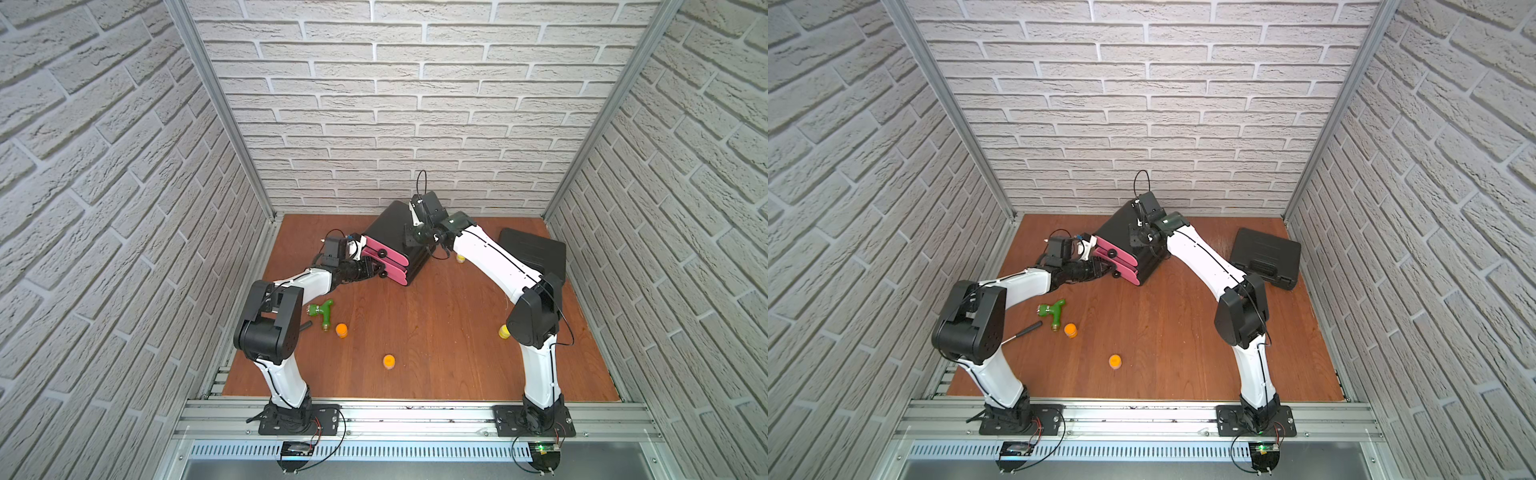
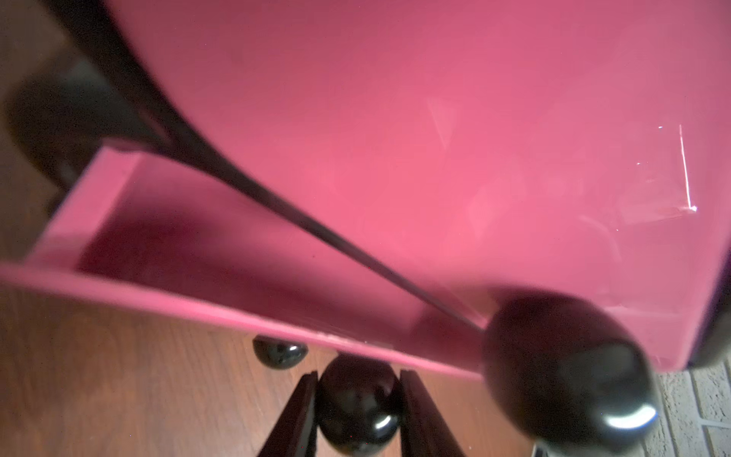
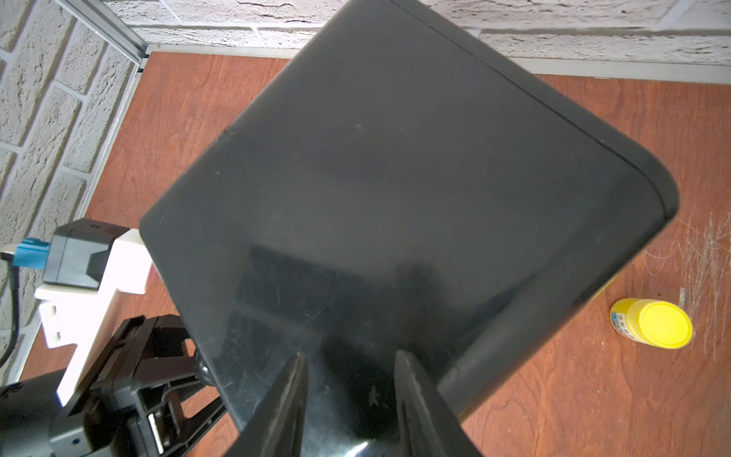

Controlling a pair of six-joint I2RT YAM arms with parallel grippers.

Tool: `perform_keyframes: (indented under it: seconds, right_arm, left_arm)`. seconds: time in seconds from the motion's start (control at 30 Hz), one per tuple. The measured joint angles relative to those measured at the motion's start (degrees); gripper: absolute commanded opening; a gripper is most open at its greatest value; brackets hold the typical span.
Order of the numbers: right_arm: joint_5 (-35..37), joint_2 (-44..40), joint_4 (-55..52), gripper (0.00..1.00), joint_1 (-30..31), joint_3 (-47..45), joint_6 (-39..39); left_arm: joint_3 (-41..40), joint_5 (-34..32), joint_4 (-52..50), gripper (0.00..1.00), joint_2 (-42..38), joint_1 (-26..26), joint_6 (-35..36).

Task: Put the paint cans in the drawer according to color
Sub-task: Open the drawer in the storage box.

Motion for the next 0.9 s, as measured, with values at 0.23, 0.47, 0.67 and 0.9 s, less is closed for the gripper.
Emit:
perform_keyframes:
  seconds: [0.23, 0.47, 0.67, 0.9]
  right_arm:
    - [0.00, 0.00, 0.00, 0.42, 0.00, 0.02, 0.02]
    - [-0.07, 0.00, 0.04, 0.42, -0.02, 0.02, 0.07]
    - [-0.07, -0.02, 0.11, 0.42, -0.02, -0.07, 0.04]
    - [-0.04, -1.03, 1.25, 0.42, -0.04, -1.86, 0.02]
  left_arm:
    - [-2.62, -2.67, -5.73, 0.10, -5.03, 0.00, 2.16]
    - [-3.61, -4.26, -9.27, 0.10, -7.52, 0.00, 4.20]
    - [-4.11, -4.90, -10.21, 0.10, -8.50, 0.00, 4.24]
    - [-4.37, -5.44, -11.08, 0.10, -9.27, 0.00, 4.52]
